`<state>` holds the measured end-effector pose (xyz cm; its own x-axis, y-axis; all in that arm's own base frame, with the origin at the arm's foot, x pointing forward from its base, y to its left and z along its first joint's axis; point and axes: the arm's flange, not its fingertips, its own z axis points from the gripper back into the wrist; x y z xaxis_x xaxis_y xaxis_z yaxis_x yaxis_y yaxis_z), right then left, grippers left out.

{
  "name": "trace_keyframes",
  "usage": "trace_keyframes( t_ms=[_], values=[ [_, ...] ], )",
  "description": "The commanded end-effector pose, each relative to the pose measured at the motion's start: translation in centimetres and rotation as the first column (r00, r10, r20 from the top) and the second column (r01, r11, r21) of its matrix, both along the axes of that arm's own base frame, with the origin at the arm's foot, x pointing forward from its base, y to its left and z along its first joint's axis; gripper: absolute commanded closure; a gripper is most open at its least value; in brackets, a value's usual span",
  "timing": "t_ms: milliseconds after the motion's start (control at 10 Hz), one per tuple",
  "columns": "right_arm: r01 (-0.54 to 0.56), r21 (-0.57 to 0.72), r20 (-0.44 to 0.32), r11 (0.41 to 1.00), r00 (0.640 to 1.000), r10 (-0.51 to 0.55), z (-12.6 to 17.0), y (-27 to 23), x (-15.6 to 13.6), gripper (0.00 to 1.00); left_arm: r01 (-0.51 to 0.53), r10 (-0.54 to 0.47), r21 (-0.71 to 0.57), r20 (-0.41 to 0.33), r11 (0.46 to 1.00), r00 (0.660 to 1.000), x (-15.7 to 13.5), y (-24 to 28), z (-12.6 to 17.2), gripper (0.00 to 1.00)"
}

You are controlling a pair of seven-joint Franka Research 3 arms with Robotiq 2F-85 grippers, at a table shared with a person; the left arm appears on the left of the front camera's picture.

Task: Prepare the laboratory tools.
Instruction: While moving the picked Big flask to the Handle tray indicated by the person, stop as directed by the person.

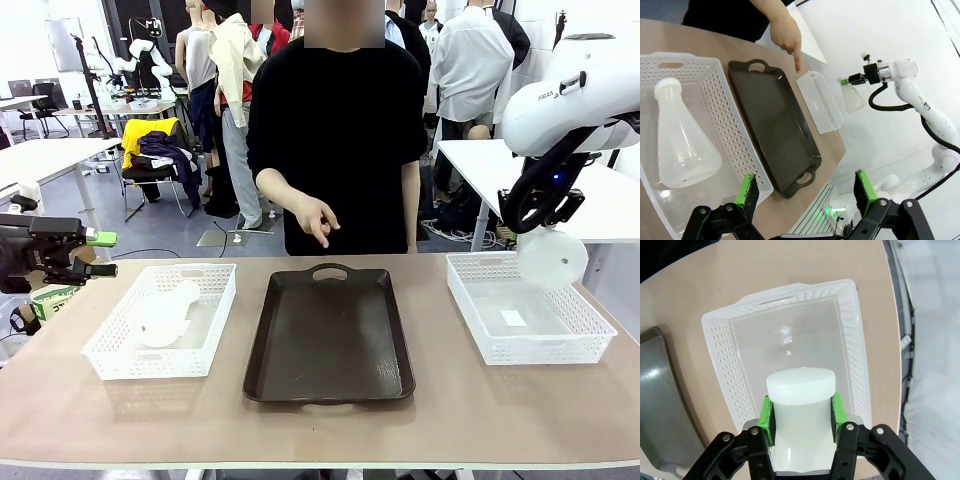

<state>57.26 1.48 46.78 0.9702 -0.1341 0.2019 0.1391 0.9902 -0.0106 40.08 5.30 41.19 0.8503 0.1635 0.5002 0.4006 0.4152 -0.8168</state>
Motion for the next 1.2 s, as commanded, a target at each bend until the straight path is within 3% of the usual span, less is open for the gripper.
trace_keyframes(
  t_ms=[0, 900, 1100],
  values=[
    [0.011, -0.009, 0.007, 1.0, 1.0, -0.011, 0.2, 0.1, 0.5, 1.0, 0.005, -0.004, -0.009, 0.007, 1.0, 1.0, 0.0, 0.2, 0.1, 0.0],
    [0.0, 0.0, 0.002, 1.0, 1.0, 0.0, 0.1, 0.0, 0.1, 1.0, 0.005, -0.004, -0.009, 0.007, 1.0, 1.0, 0.0, 0.2, 0.1, 0.0],
    [-0.14, -0.012, -0.021, 0.99, 0.99, 0.14, 1.6, 2.7, -0.1, 1.0, 0.005, -0.004, -0.009, 0.007, 1.0, 1.0, 0.0, 0.2, 0.1, 0.0]
  ],
)
